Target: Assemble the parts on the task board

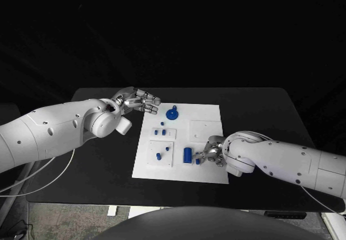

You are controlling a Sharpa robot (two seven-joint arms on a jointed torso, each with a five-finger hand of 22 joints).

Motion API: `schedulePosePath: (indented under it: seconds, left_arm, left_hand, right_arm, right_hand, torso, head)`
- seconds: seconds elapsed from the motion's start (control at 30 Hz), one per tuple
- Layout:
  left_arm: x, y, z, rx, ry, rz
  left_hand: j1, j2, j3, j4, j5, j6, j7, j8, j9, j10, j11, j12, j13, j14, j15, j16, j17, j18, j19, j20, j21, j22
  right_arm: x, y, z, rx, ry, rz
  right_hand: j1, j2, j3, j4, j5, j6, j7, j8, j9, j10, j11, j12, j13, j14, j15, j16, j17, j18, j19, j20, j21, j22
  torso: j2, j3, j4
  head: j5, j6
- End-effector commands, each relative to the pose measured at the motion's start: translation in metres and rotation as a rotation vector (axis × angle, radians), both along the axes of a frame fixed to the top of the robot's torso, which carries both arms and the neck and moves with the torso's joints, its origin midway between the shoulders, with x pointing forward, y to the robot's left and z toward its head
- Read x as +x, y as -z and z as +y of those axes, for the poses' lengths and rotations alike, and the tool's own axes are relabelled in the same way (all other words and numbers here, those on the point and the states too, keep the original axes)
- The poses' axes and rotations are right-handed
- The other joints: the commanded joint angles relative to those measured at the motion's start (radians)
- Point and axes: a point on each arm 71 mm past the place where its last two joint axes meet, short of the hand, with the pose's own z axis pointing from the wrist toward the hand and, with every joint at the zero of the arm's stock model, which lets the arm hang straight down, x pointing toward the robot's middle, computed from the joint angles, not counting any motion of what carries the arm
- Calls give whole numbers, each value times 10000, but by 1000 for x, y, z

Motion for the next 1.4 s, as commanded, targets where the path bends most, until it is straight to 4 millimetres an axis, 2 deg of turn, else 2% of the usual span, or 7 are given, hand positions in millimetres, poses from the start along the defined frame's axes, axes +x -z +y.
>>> schedulePosePath:
  seconds: [0.03, 0.13, 0.27, 0.67, 0.83, 1.17, 1.4]
  left_arm:
    - [0, -1, -3, -82, 173, 4]
    - [0, -1, -2, -80, 172, 5]
    - [0, -1, -2, -77, 166, 7]
    - [-1, 0, -1, -58, 181, 30]
    - [-1, 0, -1, -55, 183, 30]
    - [-1, 0, -1, -48, 186, 43]
    - [-1, 0, -1, -46, 188, 48]
  left_hand:
    - [-6, 49, 4, 41, 30, -93, 7, 43, 5, -43, 39, 46, -9, -40, 2, -29, -8, 85, 45, 37, 49, -9]
    - [-6, 49, 4, 41, 30, -93, 7, 43, 5, -43, 39, 46, -9, -40, 2, -29, -8, 85, 45, 37, 49, -9]
    - [-6, 49, 4, 41, 30, -93, 7, 43, 5, -43, 39, 46, -9, -40, 2, -29, -8, 85, 45, 37, 49, -9]
    - [-6, 49, 4, 41, 30, -93, 7, 43, 5, -43, 39, 46, -9, -40, 2, -29, -8, 85, 45, 37, 49, -9]
    - [-6, 49, 4, 41, 30, -93, 7, 43, 5, -43, 39, 46, -9, -40, 2, -29, -8, 85, 45, 37, 49, -9]
    - [0, 59, 7, 60, 31, -97, 7, 43, 5, -45, 40, 47, -9, -40, 4, -29, -8, 86, 45, 39, 49, -14]
    - [0, 59, 7, 60, 31, -97, 7, 43, 5, -45, 40, 47, -9, -40, 4, -29, -8, 86, 45, 39, 49, -14]
  right_arm:
    - [-1, -1, 3, 353, -139, -117]
    - [-1, -1, 1, 483, -154, -138]
    - [-4, 1, -2, 827, -290, 4]
    - [-14, 6, -11, 1403, -599, 394]
    - [-16, 7, -12, 1373, -613, 487]
    - [-17, 9, -13, 1244, -502, 504]
    - [-14, 9, -17, 1002, -151, 323]
  right_hand:
    - [-29, -163, -21, 167, -12, -22, 41, 6, -3, -15, 37, -25, 1, 13, -46, -52, 16, -49, 91, -35, -55, 657]
    - [103, -265, -65, 406, -12, -34, 47, 9, -8, -19, 38, -34, 15, 20, -51, -79, 41, -48, 97, -42, -82, 659]
    - [334, -153, -28, 246, -8, -107, 75, -3, -23, -41, 51, -54, 13, 13, -45, -125, 32, -44, 81, -36, -165, 644]
    - [1040, 320, -335, -993, 77, -292, 135, 2, -45, -107, 95, 78, 10, 16, 6, -110, 78, 29, 67, 43, -172, 658]
    - [1101, 635, -846, -1503, 579, -273, 140, -1, -73, -131, 77, 127, -18, 23, 16, -84, 92, 28, 69, 35, -126, 667]
    - [1058, 732, -906, -1558, 656, -224, 101, -2, -86, -122, 75, 148, -42, 21, -4, -82, 93, 30, 70, 36, -97, 669]
    - [935, 1243, -586, -1870, 386, -113, 33, -4, -88, -92, 30, 171, -67, 35, -29, -66, 95, 11, 89, 13, -49, 673]
  torso:
    - [-3, -1, -6]
    - [0, -2, -3]
    - [0, 1, 3]
    - [-1, 16, -9]
    - [1, 7, -7]
    - [-5, 1, 1]
    - [-4, -1, 6]
  head:
    - [-1, 2]
    - [-1, 2]
    - [-29, 2]
    - [-36, 2]
    - [-56, 2]
    - [-68, 2]
    - [-65, 2]
